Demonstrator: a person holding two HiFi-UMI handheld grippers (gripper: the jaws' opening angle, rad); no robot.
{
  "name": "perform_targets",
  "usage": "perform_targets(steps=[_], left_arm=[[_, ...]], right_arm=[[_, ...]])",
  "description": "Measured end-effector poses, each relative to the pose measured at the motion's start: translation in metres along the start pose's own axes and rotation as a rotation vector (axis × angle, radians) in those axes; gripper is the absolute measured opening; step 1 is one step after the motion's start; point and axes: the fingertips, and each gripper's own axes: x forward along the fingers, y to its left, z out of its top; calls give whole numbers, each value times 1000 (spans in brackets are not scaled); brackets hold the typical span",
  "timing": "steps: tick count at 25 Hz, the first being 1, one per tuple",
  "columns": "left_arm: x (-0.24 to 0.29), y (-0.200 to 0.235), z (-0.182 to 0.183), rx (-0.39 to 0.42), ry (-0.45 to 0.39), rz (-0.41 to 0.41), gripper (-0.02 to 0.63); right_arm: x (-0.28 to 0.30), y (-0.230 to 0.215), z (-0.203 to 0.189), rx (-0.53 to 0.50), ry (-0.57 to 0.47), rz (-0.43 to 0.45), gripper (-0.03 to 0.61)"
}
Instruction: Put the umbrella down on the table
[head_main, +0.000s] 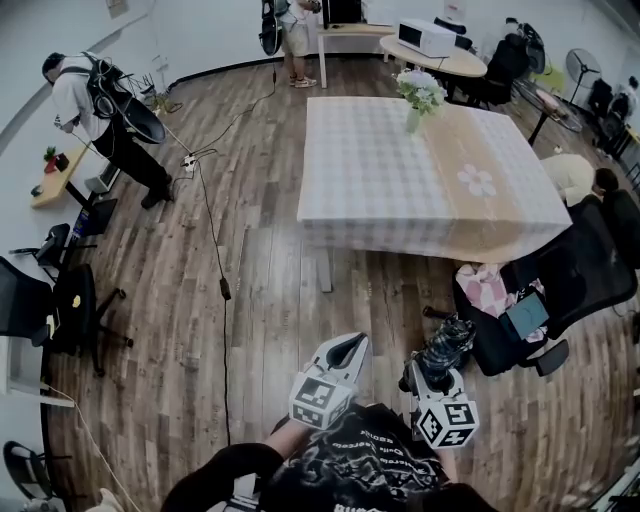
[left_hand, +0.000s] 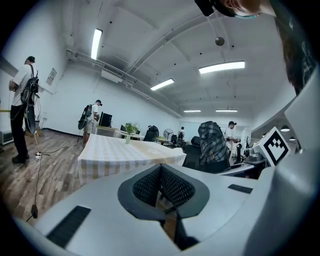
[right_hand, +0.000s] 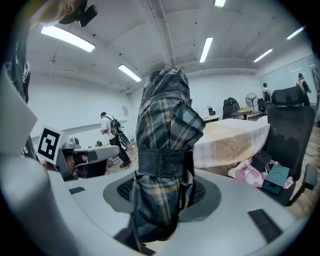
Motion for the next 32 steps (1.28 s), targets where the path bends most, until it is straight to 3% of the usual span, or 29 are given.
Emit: perform_targets(steps=[8,19,32], left_arm=[[-12,35,-6,10,18,-26,20],[12,80,2,-16,-2,43,20],[117,108,26,-30,35,185,20]], right_arm=[[23,25,0,-6,-33,-33,192],[77,25,18,-47,-13,24,193],[170,-72,63,-59,61,119,193]])
